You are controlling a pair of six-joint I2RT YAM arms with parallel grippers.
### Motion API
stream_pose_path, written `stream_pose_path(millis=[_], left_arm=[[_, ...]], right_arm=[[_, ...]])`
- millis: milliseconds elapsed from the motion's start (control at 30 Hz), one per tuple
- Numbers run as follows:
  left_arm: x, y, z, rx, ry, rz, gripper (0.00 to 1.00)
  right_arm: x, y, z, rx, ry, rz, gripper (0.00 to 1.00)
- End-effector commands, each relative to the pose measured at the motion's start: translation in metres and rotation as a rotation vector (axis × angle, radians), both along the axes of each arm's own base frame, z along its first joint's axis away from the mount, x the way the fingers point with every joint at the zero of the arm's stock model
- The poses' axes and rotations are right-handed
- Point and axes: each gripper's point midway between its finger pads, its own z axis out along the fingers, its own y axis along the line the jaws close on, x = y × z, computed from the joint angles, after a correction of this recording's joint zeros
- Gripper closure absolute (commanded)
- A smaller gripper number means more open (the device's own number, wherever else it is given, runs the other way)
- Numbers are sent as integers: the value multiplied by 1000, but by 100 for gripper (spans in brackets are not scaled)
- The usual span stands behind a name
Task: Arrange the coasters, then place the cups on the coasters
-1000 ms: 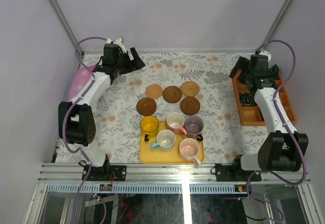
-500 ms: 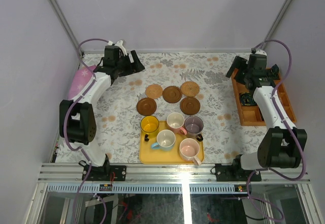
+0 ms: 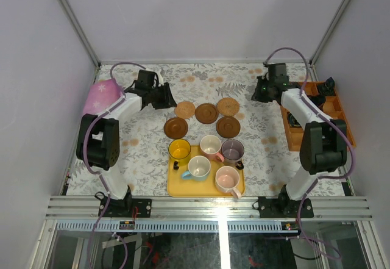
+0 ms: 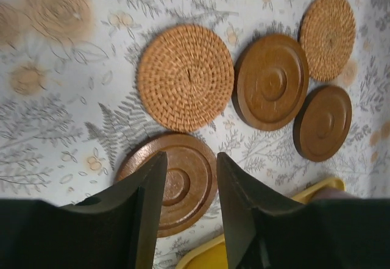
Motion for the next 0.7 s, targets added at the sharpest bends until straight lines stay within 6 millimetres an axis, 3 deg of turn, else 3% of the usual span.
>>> stream_pose_path(millis=[0, 100, 200, 233, 667], left_arm=[[-22, -9, -16, -10, 61, -65, 66], [-32, -7, -26, -3, 100, -67, 77], [-42, -9, -32, -15, 133, -78, 98], [-45, -10, -33, -21, 142, -81, 100], [-72, -37, -55, -44, 245, -173, 98]], right_arm=[[-1, 45, 0, 37, 29, 163, 100], [-8, 63, -13, 57, 70, 217, 100], [-17, 78, -24, 72, 118, 262, 100], [-20, 82, -27, 76, 132, 276, 100], [-51, 111, -59, 104, 293, 397, 100]])
